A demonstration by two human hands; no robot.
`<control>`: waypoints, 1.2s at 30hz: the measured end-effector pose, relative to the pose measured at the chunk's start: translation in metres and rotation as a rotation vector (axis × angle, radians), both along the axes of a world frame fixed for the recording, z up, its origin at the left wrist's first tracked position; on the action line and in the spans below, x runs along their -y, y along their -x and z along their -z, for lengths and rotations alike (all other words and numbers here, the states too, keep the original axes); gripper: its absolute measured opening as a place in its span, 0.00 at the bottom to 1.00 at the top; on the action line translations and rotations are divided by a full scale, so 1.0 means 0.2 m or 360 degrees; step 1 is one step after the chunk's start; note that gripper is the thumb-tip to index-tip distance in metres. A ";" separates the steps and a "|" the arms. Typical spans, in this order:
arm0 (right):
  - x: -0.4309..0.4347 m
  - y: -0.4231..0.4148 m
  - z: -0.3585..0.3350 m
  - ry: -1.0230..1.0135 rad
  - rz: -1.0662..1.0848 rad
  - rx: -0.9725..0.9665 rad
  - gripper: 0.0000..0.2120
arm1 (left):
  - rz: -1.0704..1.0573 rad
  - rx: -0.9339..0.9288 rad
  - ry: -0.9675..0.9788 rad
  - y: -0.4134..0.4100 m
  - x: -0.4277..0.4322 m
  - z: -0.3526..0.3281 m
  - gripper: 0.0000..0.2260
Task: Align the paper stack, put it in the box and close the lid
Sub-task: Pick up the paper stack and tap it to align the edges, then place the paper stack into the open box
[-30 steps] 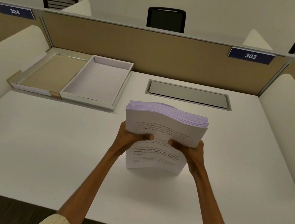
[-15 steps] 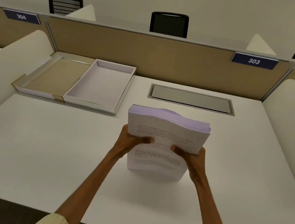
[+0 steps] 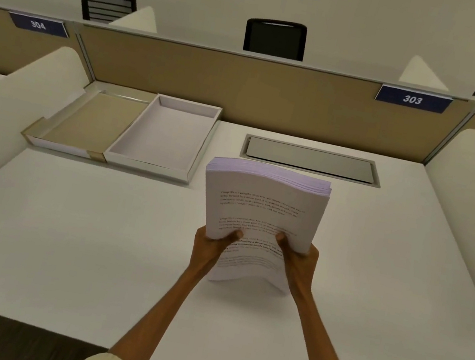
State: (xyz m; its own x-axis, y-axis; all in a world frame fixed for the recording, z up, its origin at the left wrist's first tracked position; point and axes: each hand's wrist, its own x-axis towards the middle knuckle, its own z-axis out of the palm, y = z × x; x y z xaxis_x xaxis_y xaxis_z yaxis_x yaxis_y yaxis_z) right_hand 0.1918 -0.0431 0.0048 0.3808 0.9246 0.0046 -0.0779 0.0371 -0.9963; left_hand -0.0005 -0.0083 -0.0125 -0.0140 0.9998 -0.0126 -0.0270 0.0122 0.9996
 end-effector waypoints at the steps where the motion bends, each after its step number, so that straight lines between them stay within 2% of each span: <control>1: -0.01 0.00 0.00 0.0020 0.0011 -0.0010 0.11 | -0.0032 -0.0010 0.0008 0.00 0.00 0.00 0.18; 4: -0.02 -0.02 0.03 0.0158 0.0057 -0.0042 0.15 | -0.0058 -0.0062 0.0113 0.02 0.01 0.01 0.14; 8: -0.02 -0.02 0.07 0.0395 0.0092 -0.0058 0.23 | -0.0017 -0.0199 0.0186 0.05 0.00 0.02 0.21; 11: -0.06 -0.01 0.06 0.0531 0.0115 -0.0033 0.23 | -0.0025 -0.0284 0.0271 0.07 -0.06 -0.02 0.23; 16: -0.17 0.00 -0.01 0.0611 0.0052 -0.0006 0.21 | -0.0043 -0.0459 0.0331 0.08 -0.15 -0.12 0.16; 20: -0.26 -0.01 -0.03 0.0683 -0.0023 -0.0002 0.25 | -0.0087 -0.0554 0.0411 0.10 -0.21 -0.18 0.17; 27: -0.39 0.05 -0.06 0.0633 -0.0224 -0.0027 0.27 | -0.0138 -0.0563 0.0488 0.20 -0.28 -0.23 0.17; 31: -0.48 0.14 -0.10 0.0570 -0.0333 -0.0095 0.24 | -0.0148 -0.0470 0.0549 0.34 -0.38 -0.23 0.23; 33: -0.53 0.20 -0.12 0.0548 -0.0363 -0.0101 0.24 | -0.0180 -0.0380 0.0571 0.41 -0.45 -0.23 0.22; 36: -0.63 0.31 -0.14 0.0535 -0.0379 -0.0106 0.22 | -0.0259 -0.0265 0.0613 0.52 -0.55 -0.25 0.15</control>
